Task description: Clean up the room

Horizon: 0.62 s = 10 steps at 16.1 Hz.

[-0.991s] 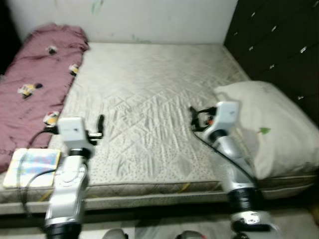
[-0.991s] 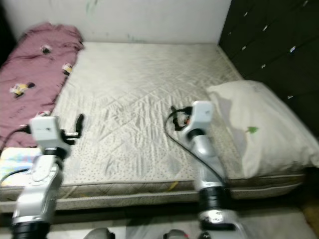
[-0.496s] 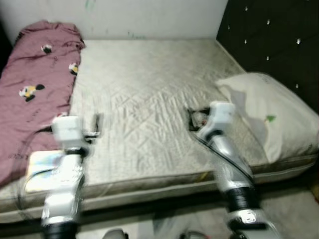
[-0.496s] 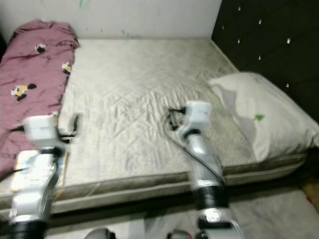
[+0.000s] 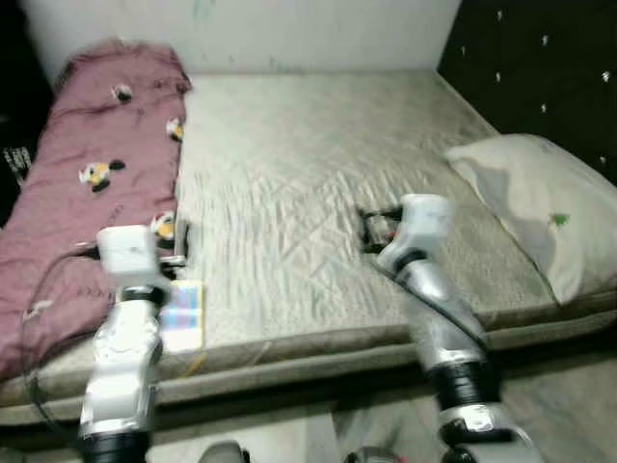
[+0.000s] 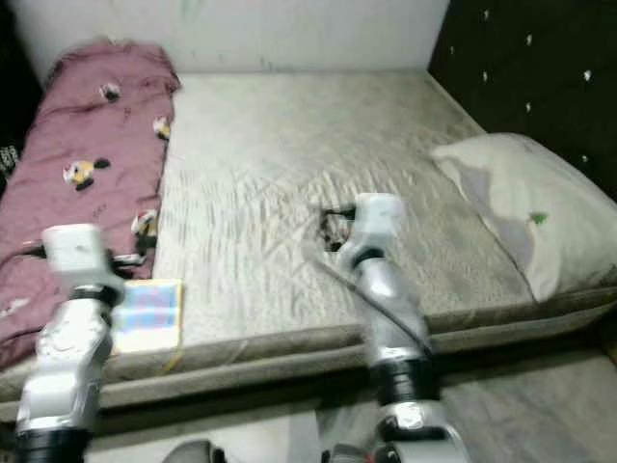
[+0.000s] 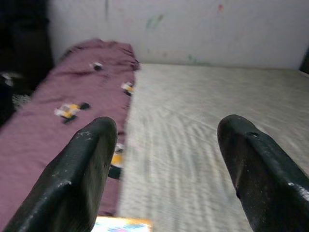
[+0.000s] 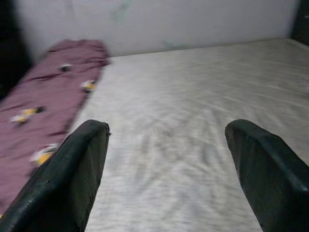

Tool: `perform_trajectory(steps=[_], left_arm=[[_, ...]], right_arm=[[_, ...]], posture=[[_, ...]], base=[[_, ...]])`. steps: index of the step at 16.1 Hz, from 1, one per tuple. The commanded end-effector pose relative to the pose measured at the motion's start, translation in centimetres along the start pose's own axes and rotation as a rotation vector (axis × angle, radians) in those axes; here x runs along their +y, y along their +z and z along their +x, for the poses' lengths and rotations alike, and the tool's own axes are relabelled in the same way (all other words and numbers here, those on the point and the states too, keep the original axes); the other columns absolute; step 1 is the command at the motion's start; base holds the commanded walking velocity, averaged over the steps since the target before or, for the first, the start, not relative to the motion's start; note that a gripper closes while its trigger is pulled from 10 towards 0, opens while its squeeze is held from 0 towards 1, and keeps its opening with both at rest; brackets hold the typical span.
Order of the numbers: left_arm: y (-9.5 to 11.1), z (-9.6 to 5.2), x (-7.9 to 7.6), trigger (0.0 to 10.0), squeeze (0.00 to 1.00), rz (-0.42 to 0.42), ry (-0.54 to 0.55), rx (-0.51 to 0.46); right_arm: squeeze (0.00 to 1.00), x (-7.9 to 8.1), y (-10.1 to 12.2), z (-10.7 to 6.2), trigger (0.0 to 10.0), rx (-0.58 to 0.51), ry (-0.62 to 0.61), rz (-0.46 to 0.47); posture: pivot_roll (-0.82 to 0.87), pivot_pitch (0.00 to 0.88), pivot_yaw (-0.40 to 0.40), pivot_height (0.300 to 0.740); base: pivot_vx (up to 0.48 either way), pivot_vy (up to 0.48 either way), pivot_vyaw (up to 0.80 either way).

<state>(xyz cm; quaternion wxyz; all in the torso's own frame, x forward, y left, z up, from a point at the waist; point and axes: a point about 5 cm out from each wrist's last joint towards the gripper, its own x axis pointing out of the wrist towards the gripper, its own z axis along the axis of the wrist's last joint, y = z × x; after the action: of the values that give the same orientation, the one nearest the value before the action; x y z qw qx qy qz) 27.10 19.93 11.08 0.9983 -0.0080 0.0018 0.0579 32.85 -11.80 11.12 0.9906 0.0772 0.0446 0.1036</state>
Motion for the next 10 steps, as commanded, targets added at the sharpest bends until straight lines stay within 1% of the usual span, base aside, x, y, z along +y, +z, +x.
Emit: perform_trajectory(steps=[1,7,10], left_arm=[[0.12,0.09,-0.94,10.0,0.00,-0.011,-0.028,-0.002],[0.13,0.14,-0.93,10.0,0.00,0.000,-0.027,-0.007],[0.09,0.15,-0.83,10.0,0.00,0.021,-0.013,-0.012]], right_arm=[[0.00,-1.39,0.45,-0.20,10.0,-0.012,-0.041,-0.010],[0.00,-1.25,0.39,-0.22,10.0,-0.012,-0.030,-0.012],[0.00,-1.24,0.33,-0.23,10.0,-0.009,-0.023,-0.012]], posture=[[0.00,0.000,-0.024,0.740],[0.00,0.000,-0.022,0.740],[0.00,0.000,-0.025,0.740]], base=[[0.000,0.472,0.00],[0.000,0.472,0.00],[0.000,0.472,0.00]])
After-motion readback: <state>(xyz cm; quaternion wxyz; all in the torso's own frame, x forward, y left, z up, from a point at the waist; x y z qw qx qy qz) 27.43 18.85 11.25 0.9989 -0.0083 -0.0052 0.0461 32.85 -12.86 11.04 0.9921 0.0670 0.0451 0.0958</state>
